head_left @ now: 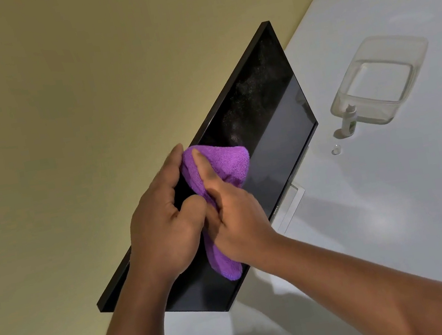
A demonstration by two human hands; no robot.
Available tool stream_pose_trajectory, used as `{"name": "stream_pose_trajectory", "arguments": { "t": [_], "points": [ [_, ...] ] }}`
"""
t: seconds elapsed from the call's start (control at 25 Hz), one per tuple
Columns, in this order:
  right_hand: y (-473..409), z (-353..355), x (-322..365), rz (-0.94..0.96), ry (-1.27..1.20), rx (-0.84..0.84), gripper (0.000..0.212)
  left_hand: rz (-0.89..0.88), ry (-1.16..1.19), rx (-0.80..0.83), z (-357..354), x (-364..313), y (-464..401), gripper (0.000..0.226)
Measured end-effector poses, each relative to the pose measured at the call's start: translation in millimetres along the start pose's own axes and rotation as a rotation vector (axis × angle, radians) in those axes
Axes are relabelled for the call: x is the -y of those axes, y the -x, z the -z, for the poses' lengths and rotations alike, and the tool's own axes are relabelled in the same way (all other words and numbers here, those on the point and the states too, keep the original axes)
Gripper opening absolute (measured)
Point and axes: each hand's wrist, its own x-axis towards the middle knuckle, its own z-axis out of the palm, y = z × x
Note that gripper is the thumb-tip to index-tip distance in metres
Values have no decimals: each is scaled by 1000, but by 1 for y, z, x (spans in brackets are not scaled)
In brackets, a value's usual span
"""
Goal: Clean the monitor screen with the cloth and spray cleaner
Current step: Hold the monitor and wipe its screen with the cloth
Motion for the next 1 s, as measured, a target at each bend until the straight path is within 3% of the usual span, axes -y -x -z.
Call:
{"name": "stream_pose_trajectory", "arguments": {
  "t": [0.32,0.48,0.64,0.76,0.92,1.0],
  "points": [
    [-23,-1,-17,15,-248,-120,74,-25,-54,-21,-7,-12,-5,65],
    [18,-19,-45,-35,-100,-22,77,0,-103,-35,-11,-15,-18,73],
    [27,-8,-73,-109,-49,-196,71,-76,-216,-47,-19,-23,-30,64],
    [5,-6,-69,-21,-24,-313,74,-158,-251,-43,-23,-27,-43,69],
    [14,-14,-74,117,80,-186,50,-227,-298,-61,-25,-23,-53,78],
    [26,-7,-93,33,-9,-166,61,-243,-255,-63,-25,-20,-55,74]
  ]
}}
